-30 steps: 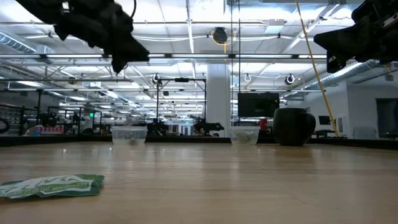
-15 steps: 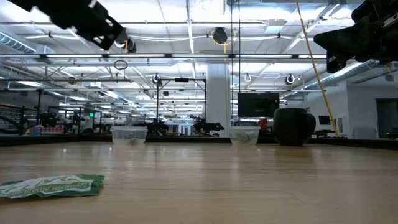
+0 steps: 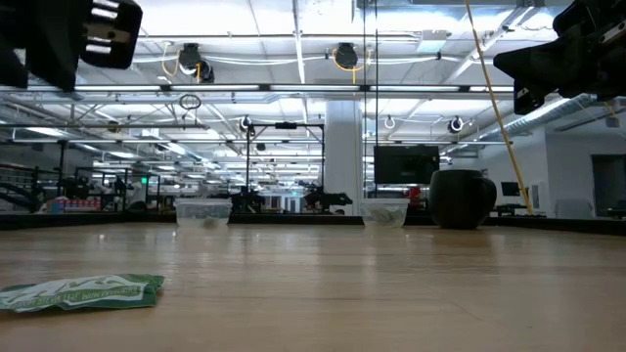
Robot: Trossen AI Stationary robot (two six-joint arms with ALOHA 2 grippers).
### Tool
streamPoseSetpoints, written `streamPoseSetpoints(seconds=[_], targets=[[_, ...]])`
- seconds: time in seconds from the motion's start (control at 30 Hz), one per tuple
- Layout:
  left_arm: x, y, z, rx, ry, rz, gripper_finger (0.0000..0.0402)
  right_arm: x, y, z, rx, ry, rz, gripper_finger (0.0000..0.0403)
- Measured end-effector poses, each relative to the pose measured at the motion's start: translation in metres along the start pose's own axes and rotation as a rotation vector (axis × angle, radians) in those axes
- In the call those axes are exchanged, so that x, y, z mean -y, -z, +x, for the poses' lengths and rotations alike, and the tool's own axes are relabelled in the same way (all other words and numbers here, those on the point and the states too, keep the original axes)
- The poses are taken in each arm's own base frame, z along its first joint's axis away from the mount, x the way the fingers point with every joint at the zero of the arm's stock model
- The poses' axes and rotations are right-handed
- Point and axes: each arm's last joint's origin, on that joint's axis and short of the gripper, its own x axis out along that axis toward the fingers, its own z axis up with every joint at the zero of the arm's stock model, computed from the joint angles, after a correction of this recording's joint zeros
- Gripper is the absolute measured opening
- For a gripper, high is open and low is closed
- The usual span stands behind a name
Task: Pick and place items into bin
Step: Put the dark green truvia packet into the left transparent bin
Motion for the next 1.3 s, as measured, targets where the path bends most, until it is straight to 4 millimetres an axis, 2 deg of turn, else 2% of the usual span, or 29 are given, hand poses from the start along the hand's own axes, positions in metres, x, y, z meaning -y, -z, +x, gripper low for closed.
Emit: streamPoseSetpoints(seconds=[0.23,0.4,0.63,0.97,1.3], targets=[[0.023,0.014,0.041,-0.023,-0.001,0.117,0.0095,0.0,0.0,0.0,0.0,0.0,0.0,0.0004],[0.038,0.018,0.058,0.024,-0.021,0.188,0.0095,0.0,0.0,0.0,0.0,0.0,0.0,0.0004],[0.046,0.013,0.061,0.075,-0.005,0.165,0.0095,0.0,0.0,0.0,0.0,0.0,0.0,0.0004],[0.034,0.011,0.065,0.093,0.025,0.094,0.0096,0.0,0.0,0.0,0.0,0.0,0.0,0.0004],[0.032,-0.009,0.073,0.15,0.014,0.031,0.0168,0.0,0.0,0.0,0.0,0.0,0.0,0.0004]])
